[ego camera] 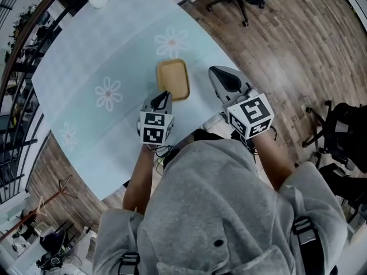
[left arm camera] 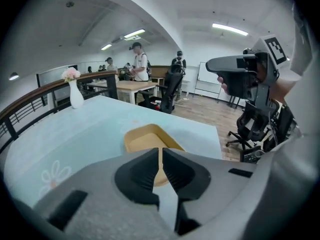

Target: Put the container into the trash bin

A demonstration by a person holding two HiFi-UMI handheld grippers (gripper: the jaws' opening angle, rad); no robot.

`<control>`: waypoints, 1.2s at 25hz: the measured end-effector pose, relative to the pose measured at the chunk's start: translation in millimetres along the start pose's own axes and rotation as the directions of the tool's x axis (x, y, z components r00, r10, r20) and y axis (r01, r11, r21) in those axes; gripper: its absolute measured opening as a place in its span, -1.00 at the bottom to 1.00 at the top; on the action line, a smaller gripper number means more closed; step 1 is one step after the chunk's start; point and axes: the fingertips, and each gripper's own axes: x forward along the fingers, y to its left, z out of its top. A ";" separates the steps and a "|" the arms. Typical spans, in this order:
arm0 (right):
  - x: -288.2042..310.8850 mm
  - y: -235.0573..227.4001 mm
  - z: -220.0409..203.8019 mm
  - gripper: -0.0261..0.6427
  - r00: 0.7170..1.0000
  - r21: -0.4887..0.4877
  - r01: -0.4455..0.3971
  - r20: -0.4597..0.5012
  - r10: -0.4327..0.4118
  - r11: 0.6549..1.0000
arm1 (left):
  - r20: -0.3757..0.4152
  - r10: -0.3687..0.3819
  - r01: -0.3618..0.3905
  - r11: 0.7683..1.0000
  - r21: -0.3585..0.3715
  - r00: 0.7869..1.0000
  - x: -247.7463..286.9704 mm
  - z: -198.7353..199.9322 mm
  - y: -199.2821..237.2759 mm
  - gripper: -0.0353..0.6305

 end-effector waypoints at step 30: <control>-43.0 -59.3 -30.1 -0.84 0.992 0.090 0.128 -0.009 -0.128 0.988 | -0.324 -0.141 0.207 0.962 0.180 0.936 77.2 -39.7 -70.1 -0.74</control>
